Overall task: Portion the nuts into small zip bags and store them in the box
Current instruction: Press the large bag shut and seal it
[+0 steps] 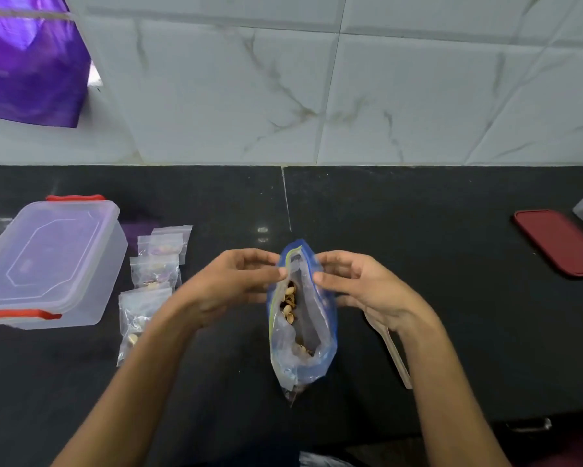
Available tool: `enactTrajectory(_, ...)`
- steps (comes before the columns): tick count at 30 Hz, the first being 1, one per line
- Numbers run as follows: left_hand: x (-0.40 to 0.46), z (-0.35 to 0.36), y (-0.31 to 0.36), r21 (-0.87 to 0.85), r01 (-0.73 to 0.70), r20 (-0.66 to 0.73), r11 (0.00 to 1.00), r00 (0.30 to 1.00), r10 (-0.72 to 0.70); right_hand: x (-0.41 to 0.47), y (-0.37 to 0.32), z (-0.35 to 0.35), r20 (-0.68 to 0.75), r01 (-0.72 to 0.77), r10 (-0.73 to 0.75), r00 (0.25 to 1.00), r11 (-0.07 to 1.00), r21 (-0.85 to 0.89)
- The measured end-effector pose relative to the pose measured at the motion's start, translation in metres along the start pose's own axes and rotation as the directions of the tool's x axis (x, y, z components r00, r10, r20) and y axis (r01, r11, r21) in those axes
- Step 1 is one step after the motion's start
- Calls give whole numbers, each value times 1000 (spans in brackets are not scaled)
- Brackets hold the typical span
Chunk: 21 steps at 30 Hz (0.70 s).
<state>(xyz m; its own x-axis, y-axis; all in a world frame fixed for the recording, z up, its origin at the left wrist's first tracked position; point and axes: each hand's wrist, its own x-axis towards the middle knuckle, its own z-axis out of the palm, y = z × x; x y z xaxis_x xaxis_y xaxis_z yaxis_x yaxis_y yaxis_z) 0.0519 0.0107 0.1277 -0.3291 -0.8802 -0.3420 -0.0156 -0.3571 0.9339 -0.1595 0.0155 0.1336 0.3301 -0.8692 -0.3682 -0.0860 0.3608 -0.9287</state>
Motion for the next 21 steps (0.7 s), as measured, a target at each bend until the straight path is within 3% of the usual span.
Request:
enactTrajectory(3,1,-17,-17,-275,52,141,960,990,-13,2,12,-5,54,-18,3,999,963,269)
enactTrajectory(7,2,-5,-33,-338,0,31,941,999,12,10,22,10,-117,-15,65,991,922,387)
enactTrajectory(8,2,1,-33,-306,-35,-52,952,998,20,10,23,15,-212,26,45,976,946,323)
enactTrajectory(10,2,16,-31,-107,-126,-312,986,946,88,9,24,23,-483,116,-149,863,989,-97)
enactTrajectory(12,0,28,-29,253,-181,-560,950,774,297,6,23,33,-597,108,-446,667,851,-515)
enactTrajectory(13,-2,34,-28,372,-200,-607,906,686,401,3,22,39,-582,118,-540,608,786,-607)
enactTrajectory(14,-4,39,-27,425,-230,-624,875,626,468,1,21,43,-558,137,-573,600,761,-634)
enactTrajectory(15,-4,43,-29,419,-263,-634,869,600,488,-2,19,44,-538,173,-542,646,790,-588)
enactTrajectory(16,-4,45,-30,336,-303,-647,892,614,452,-6,17,43,-500,203,-448,741,860,-469)
enactTrajectory(18,-6,43,-32,20,-328,-644,944,718,263,-14,13,38,-321,194,-201,925,980,-54)
enactTrajectory(19,-9,40,-34,-136,-308,-618,942,769,163,-18,15,33,-256,155,-128,958,984,86)
enactTrajectory(21,-15,31,-40,-302,-238,-567,923,823,27,-21,28,22,-291,83,-66,954,995,48)
